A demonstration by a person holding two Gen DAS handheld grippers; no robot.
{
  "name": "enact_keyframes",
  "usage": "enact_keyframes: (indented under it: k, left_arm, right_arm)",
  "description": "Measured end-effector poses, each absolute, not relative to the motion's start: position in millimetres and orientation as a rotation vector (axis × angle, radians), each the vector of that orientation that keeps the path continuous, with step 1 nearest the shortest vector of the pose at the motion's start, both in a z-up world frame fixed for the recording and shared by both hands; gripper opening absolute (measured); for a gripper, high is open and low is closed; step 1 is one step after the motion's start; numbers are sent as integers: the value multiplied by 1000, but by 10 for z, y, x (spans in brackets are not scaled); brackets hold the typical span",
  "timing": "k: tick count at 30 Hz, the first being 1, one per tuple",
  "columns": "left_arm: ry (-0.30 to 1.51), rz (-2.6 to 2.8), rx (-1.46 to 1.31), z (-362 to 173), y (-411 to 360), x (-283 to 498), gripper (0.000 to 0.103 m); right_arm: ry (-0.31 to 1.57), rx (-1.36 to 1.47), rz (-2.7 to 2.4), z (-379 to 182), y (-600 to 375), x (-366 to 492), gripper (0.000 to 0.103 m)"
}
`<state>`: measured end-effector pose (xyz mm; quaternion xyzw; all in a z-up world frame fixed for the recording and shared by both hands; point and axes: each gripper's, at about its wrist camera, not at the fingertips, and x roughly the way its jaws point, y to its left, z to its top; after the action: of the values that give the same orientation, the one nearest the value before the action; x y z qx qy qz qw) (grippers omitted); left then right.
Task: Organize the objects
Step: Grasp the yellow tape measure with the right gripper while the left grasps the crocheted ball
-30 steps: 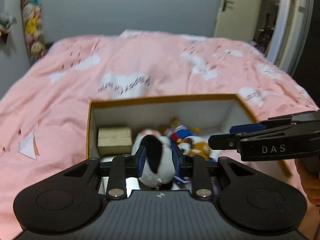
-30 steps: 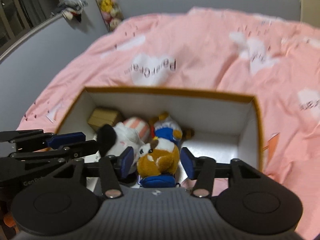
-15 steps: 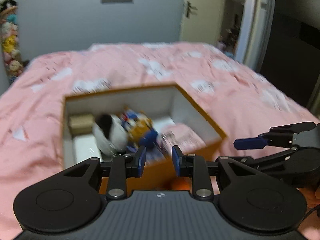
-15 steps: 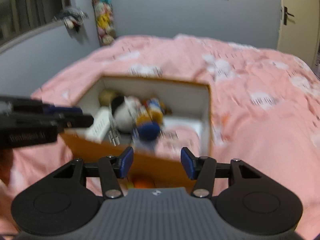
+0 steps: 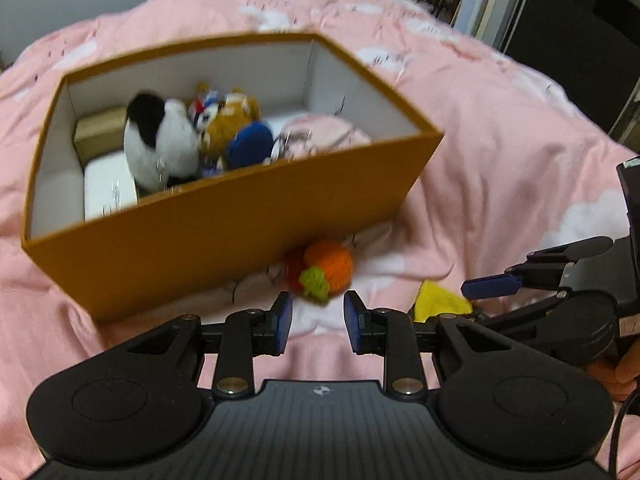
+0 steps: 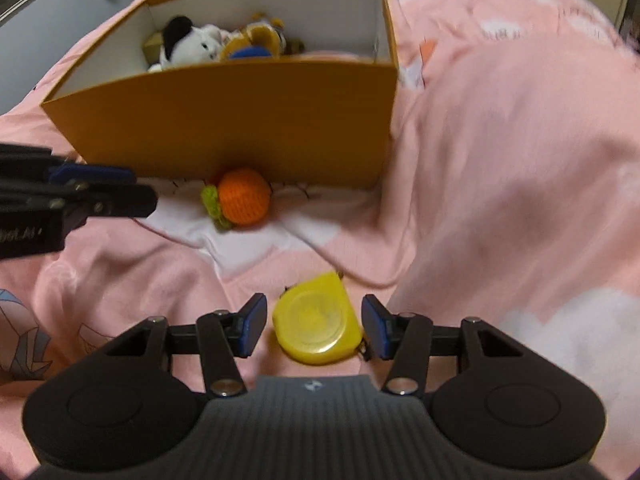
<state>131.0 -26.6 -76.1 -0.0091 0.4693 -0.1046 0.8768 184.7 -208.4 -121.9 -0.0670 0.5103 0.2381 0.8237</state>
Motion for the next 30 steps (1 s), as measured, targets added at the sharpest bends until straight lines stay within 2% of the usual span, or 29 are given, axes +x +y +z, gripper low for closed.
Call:
enact_keyframes:
  k: [5,10,12,14,22,30]
  left_arm:
    - [1018,-203,-34,-829,-233,1335,32]
    - [1026,-205,-43,-844,-225,1347,33]
    - [1014,-209,-53,-837,-222,1359,38]
    - [997,-216,-73,-825,-213,1387,50]
    - [1036,-188,-158,-936,-276,1666,59]
    - [1089,-90,-231,-1180,-271,1875,62]
  right_arm:
    - [1119,-166,501,-1298,-2019,1882,61]
    - [1161,-168,482,-1405,-2004,1928,57]
    - [1150,-160,486,-1377,-2015,1913,56]
    - [1133,-153,494,-1330,-2029,1892,56]
    - [1024,-125,508,-1097,-2058,1963,55]
    - [1086,-109,531,-1204,-2062,2100,54]
